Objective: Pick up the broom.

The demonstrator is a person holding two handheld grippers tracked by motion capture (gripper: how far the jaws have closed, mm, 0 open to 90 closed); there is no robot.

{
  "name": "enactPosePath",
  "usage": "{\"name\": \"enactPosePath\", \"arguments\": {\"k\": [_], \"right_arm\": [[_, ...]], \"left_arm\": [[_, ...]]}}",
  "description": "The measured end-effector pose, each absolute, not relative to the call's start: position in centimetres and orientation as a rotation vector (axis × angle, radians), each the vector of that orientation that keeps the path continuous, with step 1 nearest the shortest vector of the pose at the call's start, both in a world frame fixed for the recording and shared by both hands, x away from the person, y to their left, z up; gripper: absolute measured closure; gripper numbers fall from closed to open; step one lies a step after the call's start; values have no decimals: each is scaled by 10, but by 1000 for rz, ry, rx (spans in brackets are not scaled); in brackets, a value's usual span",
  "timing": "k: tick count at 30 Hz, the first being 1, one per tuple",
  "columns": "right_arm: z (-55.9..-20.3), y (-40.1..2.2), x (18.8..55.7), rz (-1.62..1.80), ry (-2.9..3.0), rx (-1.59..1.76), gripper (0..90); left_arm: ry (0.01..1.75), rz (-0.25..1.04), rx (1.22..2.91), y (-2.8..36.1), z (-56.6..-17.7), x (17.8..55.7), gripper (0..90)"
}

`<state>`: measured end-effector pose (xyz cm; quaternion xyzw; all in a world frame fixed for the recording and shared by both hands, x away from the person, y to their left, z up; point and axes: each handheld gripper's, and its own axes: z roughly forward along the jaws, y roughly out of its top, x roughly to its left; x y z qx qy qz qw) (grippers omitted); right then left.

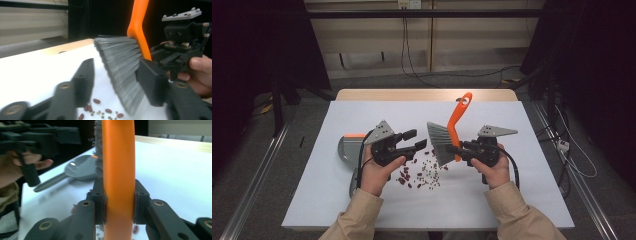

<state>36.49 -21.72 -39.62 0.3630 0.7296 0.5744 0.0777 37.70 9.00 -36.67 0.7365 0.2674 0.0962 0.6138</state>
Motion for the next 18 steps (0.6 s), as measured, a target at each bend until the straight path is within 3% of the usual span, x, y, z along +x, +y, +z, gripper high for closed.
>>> {"name": "enactPosePath", "arguments": {"k": [10, 18], "right_arm": [[-389, -233, 367, 1536, 2165, 1157, 702], [-383, -244, 371, 1381, 2155, 1201, 703]], "left_arm": [[625, 267, 1764, 106, -369, 378, 248], [649, 290, 1785, 124, -374, 379, 208]]}}
